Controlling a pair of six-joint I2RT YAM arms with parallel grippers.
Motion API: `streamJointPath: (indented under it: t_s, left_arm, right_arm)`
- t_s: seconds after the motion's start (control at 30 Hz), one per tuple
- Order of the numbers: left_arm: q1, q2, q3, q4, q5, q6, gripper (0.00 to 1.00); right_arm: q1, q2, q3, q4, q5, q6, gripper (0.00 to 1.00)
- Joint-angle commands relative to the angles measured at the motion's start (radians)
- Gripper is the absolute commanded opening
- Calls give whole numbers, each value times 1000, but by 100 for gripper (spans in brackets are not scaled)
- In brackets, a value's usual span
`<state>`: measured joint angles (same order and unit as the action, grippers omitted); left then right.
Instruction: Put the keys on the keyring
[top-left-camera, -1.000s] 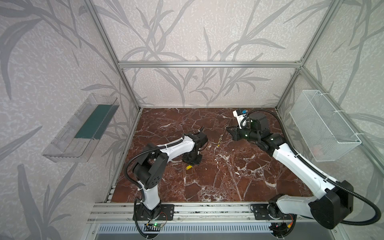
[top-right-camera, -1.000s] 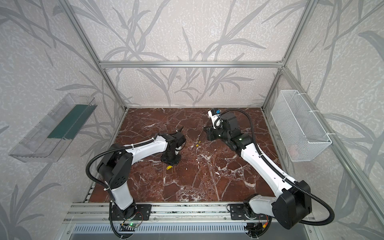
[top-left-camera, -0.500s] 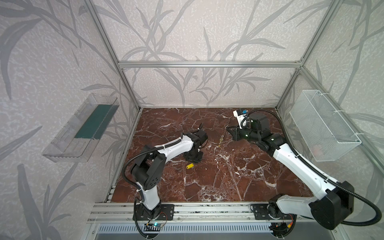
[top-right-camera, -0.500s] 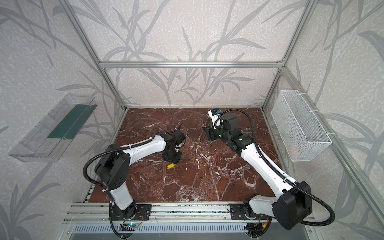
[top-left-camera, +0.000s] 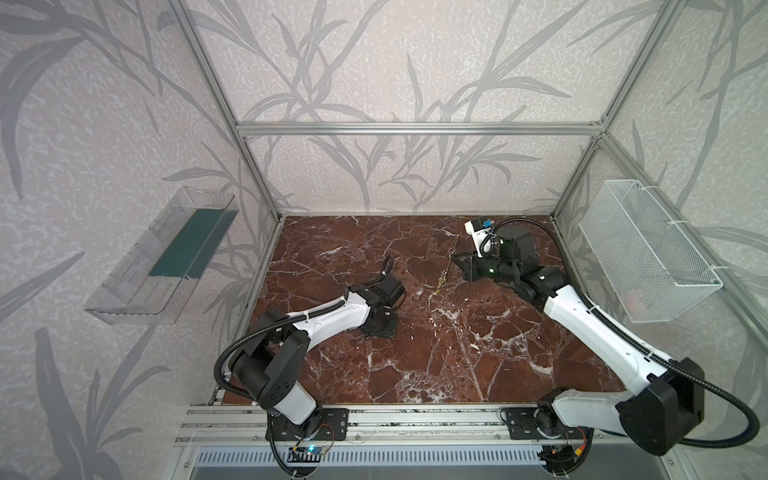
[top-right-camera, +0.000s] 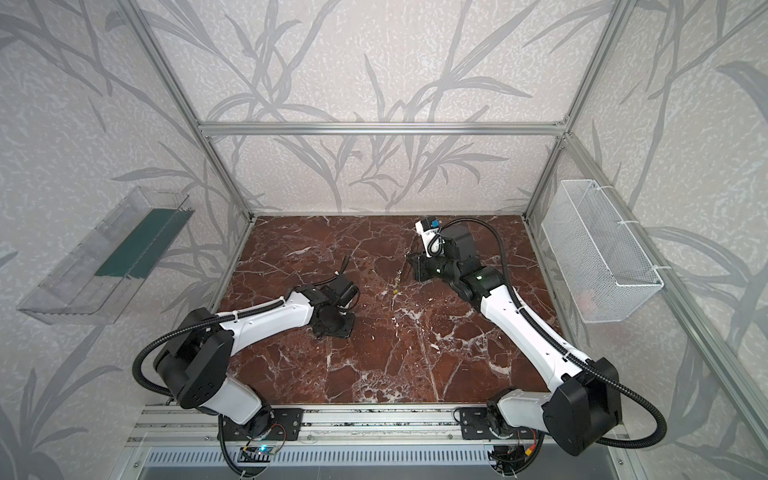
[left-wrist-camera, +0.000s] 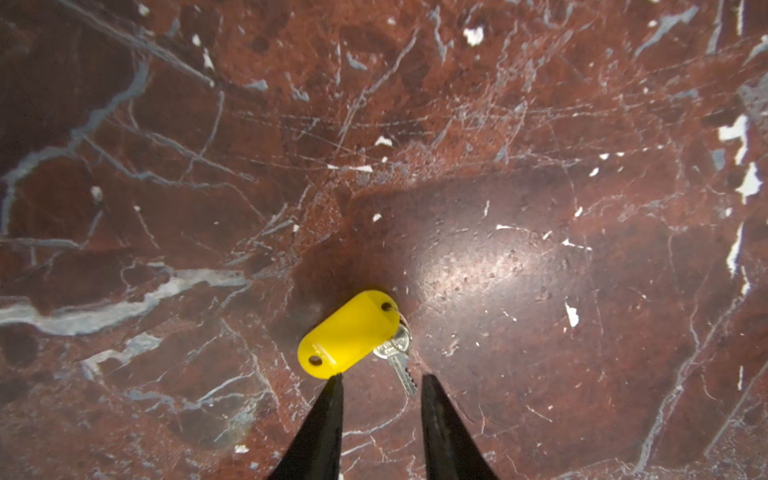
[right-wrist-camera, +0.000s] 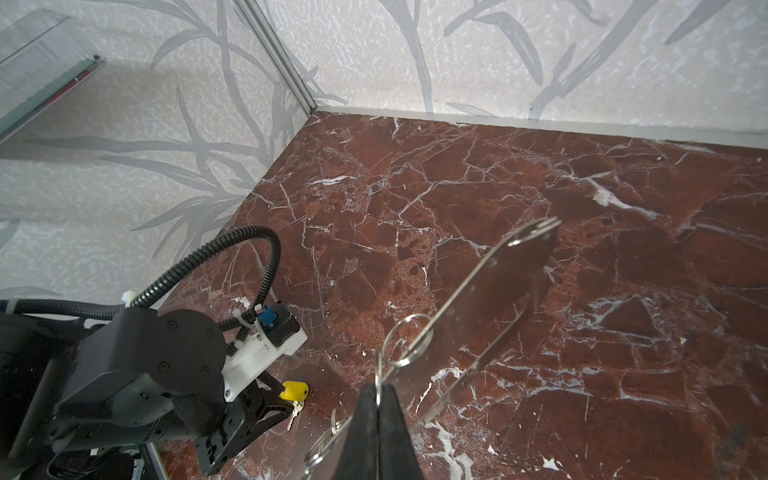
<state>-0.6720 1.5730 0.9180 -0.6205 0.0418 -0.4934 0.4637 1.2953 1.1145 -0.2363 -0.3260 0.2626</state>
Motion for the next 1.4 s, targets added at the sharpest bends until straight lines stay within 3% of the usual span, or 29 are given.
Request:
streamJointPath:
  t_s: [0.0,0.13,0.37,0.5,0.67,1.03,1.37]
  left_arm:
    - [-14,-29,-23,85,-42,-26,34]
    - [-23,12,-9,84,-42,-20,33]
    - [-25,42,10,62,-72,-10,16]
    - [-25,45,18,57,-72,-11,15]
    - [-26,16,27,38,-75,-16,0]
    - [-26,-160,50,-115,-71,-9,0]
    - [-27,-235,60,-231,92,25,0]
  right_arm:
    - [5,-2,10,31,-15,1,0]
    - [6,1,10,32,-19,4,0]
    - [6,-8,5,26,-16,3,0]
    - [5,-13,0,26,-15,3,0]
    - [5,-13,1,26,-16,6,0]
    - [7,-14,2,37,-24,12,0]
    - [13,-24,1,38,-25,15,0]
